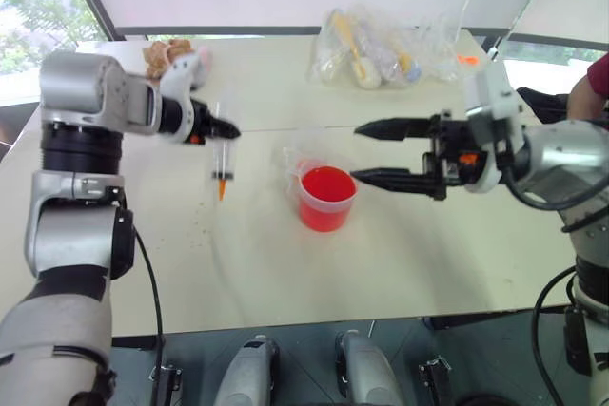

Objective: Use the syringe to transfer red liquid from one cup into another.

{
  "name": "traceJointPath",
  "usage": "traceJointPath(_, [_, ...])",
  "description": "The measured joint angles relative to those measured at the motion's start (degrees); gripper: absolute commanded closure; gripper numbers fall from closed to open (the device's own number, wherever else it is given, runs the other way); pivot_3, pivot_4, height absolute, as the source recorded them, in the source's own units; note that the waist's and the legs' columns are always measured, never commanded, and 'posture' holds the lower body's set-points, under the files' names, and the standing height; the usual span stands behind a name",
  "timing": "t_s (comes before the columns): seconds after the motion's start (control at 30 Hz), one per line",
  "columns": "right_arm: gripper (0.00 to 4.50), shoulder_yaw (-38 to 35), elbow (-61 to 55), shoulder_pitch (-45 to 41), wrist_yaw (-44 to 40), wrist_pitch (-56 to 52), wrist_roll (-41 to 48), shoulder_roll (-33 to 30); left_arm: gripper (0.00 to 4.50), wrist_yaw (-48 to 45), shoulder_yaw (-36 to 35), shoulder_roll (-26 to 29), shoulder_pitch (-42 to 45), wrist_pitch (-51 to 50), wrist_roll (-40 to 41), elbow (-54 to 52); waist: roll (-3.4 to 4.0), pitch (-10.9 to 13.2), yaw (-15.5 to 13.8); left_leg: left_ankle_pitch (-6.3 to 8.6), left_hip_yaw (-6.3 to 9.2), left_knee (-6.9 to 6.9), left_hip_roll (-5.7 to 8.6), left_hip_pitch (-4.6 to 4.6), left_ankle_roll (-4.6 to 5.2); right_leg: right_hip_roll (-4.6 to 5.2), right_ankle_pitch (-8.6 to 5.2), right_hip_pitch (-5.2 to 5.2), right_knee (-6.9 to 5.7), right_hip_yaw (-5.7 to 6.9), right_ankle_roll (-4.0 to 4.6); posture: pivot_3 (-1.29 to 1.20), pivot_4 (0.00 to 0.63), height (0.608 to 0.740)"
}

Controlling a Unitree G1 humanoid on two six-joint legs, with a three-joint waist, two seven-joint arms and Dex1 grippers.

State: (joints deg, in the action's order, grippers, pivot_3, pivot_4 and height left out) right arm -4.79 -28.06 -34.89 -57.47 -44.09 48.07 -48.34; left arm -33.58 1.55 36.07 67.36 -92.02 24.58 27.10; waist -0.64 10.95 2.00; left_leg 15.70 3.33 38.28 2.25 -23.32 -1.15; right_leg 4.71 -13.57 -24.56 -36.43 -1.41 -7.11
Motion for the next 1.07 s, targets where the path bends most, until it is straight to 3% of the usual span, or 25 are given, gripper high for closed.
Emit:
traceJointPath(0.2, [1.54, 1.50, -0.69, 1.91, 0.98, 0.23, -0.92, 0.42, 3.15, 7.59, -1.17, -2.45, -4.69, 0.00, 5.37, -0.10, -0.01, 0.00, -1.21, -0.01, 0.00, 0.00, 0.00, -0.01, -0.03, 0.04, 0.01, -0.04, 0.00, -0.02, 0.01, 0.00, 0.150, 0.740])
traceJointPath(0.4, [1.50, 2.37, -1.04, 3.05, 2.59, 0.68, -2.30, 1.08, 0.29, 13.08, -2.80, -3.54, -7.09, 0.00, 8.85, -0.36, -0.02, -0.01, -1.45, -0.01, 0.01, 0.00, 0.04, -0.02, -0.04, 0.09, 0.01, -0.05, 0.01, -0.02, 0.01, 0.00, 0.150, 0.740])
traceJointPath(0.43, [1.50, 2.35, -1.04, 3.20, 3.04, 0.74, -2.40, 1.14, 0.02, 13.97, -2.91, -3.57, -7.09, 0.00, 9.55, -0.47, -0.02, -0.01, -1.44, -0.01, 0.00, 0.00, 0.04, -0.02, -0.04, 0.09, 0.01, -0.05, 0.01, -0.02, 0.01, 0.00, 0.150, 0.740])
traceJointPath(0.7, [1.50, -0.18, 0.93, 6.84, 4.74, 1.31, -4.45, 0.12, 0.02, 17.12, -6.73, -0.53, -8.11, 2.69, 9.16, -5.37, -0.03, 0.00, -1.28, -0.02, -0.02, -0.01, 0.03, -0.03, -0.06, 0.09, 0.01, -0.08, 0.00, -0.03, 0.02, 0.00, 0.150, 0.740])
traceJointPath(0.87, [1.50, -10.12, 5.58, 9.42, 7.91, 0.99, -2.90, 0.02, 0.02, 18.23, -15.98, -0.80, -20.08, 30.08, 4.30, -25.83, -0.02, -0.04, -1.60, -0.24, -0.08, -0.10, 0.04, -0.02, -0.48, 0.29, 0.05, -0.07, 0.14, -0.04, 0.08, 0.00, 0.150, 0.740])
traceJointPath(1.07, [1.50, -14.80, 5.98, 12.55, 11.15, -0.09, -1.62, 0.41, 0.02, 10.25, -18.39, 0.01, -35.68, 41.37, 4.90, -34.25, 0.00, -0.07, -1.49, -0.03, -0.12, -0.10, 0.04, -0.01, -0.10, 0.27, 0.07, -0.04, 0.15, -0.03, 0.10, 0.00, 0.150, 0.740])
